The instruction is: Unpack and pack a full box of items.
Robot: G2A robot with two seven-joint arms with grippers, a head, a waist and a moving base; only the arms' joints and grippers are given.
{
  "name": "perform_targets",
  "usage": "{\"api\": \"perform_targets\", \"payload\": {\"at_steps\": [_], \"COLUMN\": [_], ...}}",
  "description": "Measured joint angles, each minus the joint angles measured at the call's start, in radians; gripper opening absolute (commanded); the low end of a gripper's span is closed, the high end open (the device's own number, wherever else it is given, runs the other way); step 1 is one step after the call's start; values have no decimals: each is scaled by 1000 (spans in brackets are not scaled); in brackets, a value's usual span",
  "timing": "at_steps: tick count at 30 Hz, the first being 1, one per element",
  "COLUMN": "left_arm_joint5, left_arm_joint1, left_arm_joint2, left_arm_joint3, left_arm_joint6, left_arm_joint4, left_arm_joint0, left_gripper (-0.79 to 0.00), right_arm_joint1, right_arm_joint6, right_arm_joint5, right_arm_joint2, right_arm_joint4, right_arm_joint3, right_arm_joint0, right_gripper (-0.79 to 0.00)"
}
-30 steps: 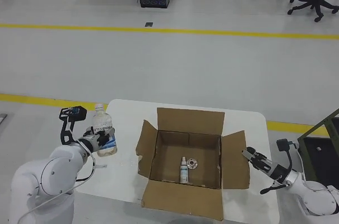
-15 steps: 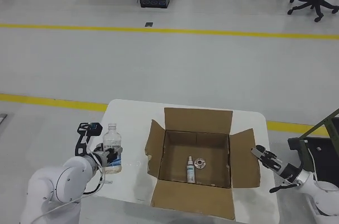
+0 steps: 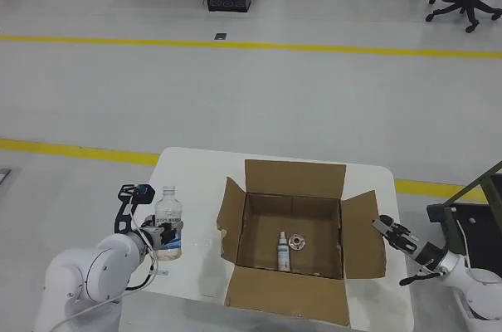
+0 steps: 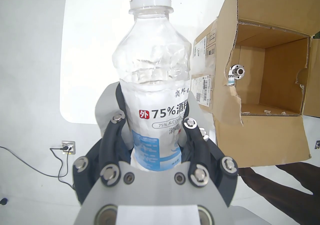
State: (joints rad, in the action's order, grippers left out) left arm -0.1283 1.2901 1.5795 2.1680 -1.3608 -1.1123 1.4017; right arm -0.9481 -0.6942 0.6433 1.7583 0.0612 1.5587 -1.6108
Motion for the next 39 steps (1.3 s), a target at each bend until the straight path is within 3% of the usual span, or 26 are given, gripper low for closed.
{"api": "perform_targets", "payload": {"at_steps": [11,19,29,39], "left_arm_joint5": [158,274,305,305], "left_arm_joint1": [-17,-26,-31,-32], "left_arm_joint2": [-40,-87,-142,-194], "left_arm_joint3": [-114,-261,-477,-623], "left_arm_joint6": [-8,74,115,143], "left_arm_joint4": [1,-24,-44,-43], "left_arm_joint0": [23,-7,-78,-142], "left_gripper": [-785,-785,-785,-785], "right_arm_joint1": [6,10,15,18], "right_arm_joint6": [-15,-27,-49,-55], "right_arm_joint5": [-49,-56,-63,-59], "right_arm_joint2": [31,46,48,35], "right_arm_joint4": [-30,-50,-48,-54], "right_arm_joint3": [20,-6,-56,-76], "right_arm_joint0": [0,9,24,42], "right_gripper": [-785,-785,-785,-785]}}
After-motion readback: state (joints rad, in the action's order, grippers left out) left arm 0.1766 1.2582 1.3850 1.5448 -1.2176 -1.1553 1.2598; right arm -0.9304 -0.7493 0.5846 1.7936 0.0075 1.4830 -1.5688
